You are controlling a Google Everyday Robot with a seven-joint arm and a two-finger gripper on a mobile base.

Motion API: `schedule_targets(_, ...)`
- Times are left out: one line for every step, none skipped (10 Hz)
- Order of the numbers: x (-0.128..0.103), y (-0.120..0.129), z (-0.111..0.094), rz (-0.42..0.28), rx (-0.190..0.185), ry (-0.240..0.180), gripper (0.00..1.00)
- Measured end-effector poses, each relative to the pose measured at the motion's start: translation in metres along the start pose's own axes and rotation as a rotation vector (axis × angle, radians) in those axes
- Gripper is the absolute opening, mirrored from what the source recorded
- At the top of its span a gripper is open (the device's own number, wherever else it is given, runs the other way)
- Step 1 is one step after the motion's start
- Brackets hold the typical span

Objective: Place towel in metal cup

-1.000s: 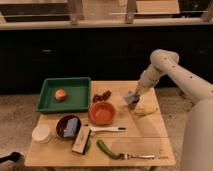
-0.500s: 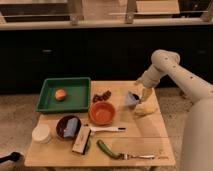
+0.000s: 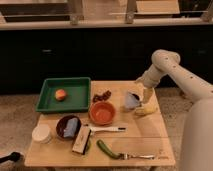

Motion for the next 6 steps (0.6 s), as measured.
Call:
schedule_targets(0.0003, 0.0002, -0.0004, 0.0, 0.001, -0.001, 0.8)
schedule_targets(0.0004, 0.0005, -0.0004, 0.0, 0.001, -0.002, 0.8)
schedule_targets(0.0005, 0.0006, -0.0008, 0.0, 0.002, -0.003, 0.8)
schedule_targets(0.0008, 0.0008, -0.0012, 0.001, 0.002, -0.005, 0.8)
schedule_targets(0.0008, 0.0012, -0.0012, 0.001, 0.002, -0.006, 0.8)
schedule_targets(0.0011, 0.0017, -0.0016, 0.001, 0.002, -0.005, 0.8)
